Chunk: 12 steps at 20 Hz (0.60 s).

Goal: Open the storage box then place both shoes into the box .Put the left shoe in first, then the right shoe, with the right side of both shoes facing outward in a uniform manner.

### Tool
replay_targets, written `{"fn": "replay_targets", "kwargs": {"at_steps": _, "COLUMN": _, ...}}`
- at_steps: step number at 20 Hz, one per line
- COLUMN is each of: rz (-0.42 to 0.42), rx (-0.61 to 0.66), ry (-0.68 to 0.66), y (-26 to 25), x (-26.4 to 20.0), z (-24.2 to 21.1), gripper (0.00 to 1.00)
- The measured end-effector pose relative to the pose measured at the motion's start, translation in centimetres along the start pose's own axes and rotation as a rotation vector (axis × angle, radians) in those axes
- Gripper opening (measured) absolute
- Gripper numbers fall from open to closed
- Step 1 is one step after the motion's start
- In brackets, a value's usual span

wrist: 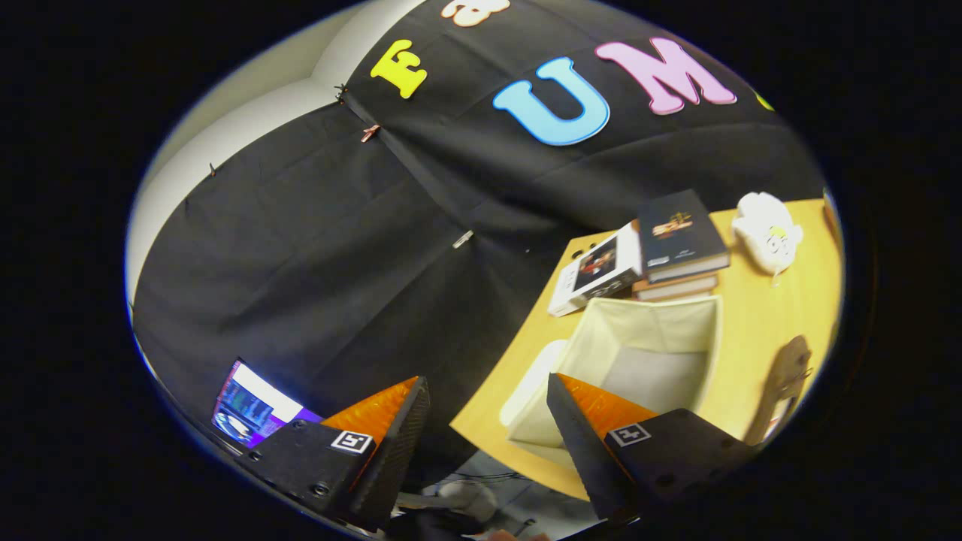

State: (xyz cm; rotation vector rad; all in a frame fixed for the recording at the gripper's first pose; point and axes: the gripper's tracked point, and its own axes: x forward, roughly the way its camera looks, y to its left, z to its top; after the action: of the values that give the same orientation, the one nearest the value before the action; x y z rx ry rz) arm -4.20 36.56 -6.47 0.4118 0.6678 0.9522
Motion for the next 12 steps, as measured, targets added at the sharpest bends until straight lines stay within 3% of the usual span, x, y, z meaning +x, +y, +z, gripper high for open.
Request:
{"fn": "replay_targets", "kwargs": {"at_steps": 6, "rz": -0.224, "rx": -0.1, "ry": -0.039, "y": -10.5, "x": -6.9, "z": 0.1, "gripper": 0.97}}
{"fn": "replay_targets", "kwargs": {"at_steps": 10, "rz": -0.477, "rx": -0.149, "ry": 0.02, "y": -20.6, "x": -11.6, "z": -1.5, "gripper": 0.98}}
{"fn": "replay_targets", "kwargs": {"at_steps": 12, "rz": -0.555, "rx": -0.119, "ry": 0.051, "y": -24.6, "x": -14.1, "z": -2.5, "gripper": 0.98}}
